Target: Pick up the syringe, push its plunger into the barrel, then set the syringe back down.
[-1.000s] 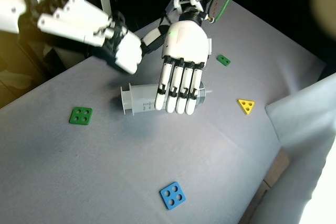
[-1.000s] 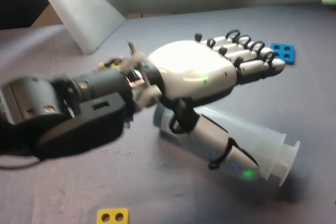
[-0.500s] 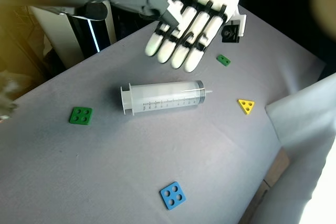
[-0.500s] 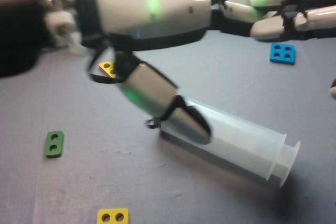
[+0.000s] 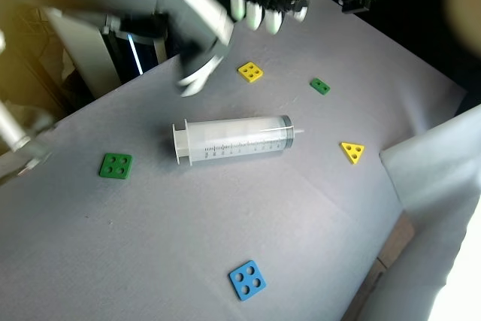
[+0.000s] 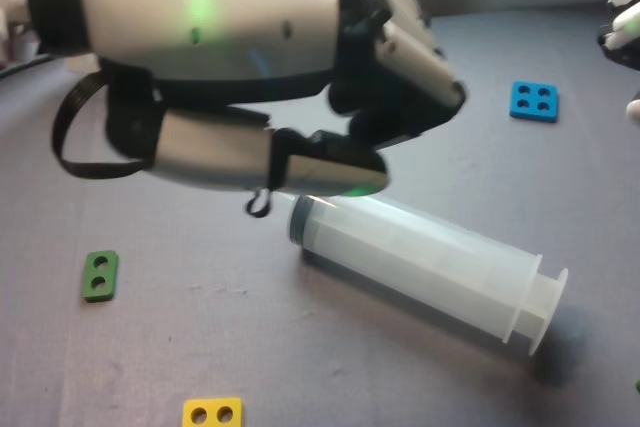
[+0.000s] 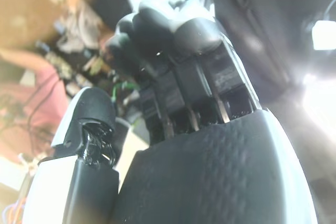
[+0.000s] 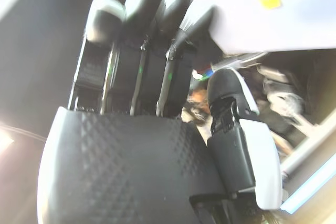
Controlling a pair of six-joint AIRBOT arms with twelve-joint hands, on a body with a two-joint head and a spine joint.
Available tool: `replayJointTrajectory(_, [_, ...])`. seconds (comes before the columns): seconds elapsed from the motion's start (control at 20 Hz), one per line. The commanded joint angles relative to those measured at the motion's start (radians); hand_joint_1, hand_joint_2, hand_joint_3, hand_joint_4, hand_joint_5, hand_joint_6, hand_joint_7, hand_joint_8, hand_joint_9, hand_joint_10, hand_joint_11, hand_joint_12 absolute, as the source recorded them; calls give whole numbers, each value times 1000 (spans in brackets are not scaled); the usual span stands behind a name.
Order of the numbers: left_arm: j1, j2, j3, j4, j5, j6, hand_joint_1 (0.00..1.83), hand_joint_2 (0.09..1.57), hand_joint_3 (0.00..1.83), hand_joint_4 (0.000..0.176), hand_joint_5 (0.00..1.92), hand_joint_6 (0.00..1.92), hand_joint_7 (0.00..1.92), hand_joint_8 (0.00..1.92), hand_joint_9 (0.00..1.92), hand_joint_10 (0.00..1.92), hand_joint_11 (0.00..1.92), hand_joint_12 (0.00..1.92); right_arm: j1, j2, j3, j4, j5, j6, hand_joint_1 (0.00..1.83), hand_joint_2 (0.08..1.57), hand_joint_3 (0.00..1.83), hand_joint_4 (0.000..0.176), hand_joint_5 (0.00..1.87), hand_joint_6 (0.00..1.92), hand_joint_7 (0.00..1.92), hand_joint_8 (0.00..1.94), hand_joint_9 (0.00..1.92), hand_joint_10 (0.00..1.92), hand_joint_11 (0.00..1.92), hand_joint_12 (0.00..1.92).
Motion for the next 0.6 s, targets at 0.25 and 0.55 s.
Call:
replayJointTrajectory(0.25, [-36,49,-4,-2,-9,-53,411,1571,81,0,690,1921,845,1921,849,1921,935,1921,15,-1,-3,47,26,0,162,1569,4,0,1016,1921,1039,1941,971,1921,929,1921])
replayJointTrajectory(0.55, [-49,48,-14,0,6,-53,355,1571,98,0,655,1921,780,1921,773,1921,855,1921,14,-1,-4,28,26,0,163,1562,2,0,1010,1921,1010,1941,953,1921,892,1921])
